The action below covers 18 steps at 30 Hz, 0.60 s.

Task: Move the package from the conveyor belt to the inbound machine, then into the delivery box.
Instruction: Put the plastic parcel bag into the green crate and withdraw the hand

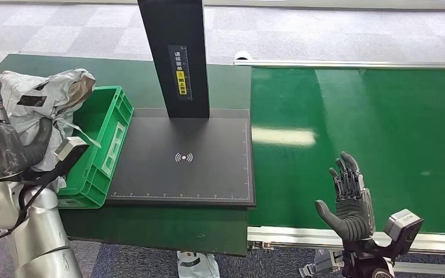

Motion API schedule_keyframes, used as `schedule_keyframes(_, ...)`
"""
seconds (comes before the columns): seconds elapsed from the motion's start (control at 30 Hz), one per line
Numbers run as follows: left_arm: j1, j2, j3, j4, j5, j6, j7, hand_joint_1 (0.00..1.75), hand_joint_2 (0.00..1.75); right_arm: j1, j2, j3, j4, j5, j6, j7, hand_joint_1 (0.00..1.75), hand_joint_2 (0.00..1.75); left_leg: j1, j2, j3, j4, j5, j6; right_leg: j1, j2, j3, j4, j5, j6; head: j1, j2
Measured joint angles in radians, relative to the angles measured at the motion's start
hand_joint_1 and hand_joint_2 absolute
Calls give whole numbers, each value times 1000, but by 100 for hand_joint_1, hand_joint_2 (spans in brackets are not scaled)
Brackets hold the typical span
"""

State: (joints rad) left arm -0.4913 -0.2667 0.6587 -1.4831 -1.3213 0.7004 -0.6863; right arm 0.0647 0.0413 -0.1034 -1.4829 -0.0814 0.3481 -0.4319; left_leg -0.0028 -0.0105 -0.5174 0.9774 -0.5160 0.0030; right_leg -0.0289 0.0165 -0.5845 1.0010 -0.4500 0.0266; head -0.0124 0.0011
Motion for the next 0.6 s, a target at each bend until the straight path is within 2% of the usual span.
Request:
schedule_keyframes(0.1,-10,-29,50,-6,-7,0,2,0,0,-7,-1,2,6,-7,-9,-10,0,175,0,0,0,0,0,0,0,0,0,0,0,0,0,0)
schedule_keyframes(0.37,-26,-64,96,23,-20,0,-3,0,0,-19,-10,18,21,-23,-23,-13,0,175,0,0,0,0,0,0,0,0,0,0,0,0,0,0)
schedule_keyframes(0.6,-25,-74,73,48,54,0,-12,0,0,-30,-12,25,35,-19,-23,-13,0,175,0,0,0,0,0,0,0,0,0,0,0,0,0,0)
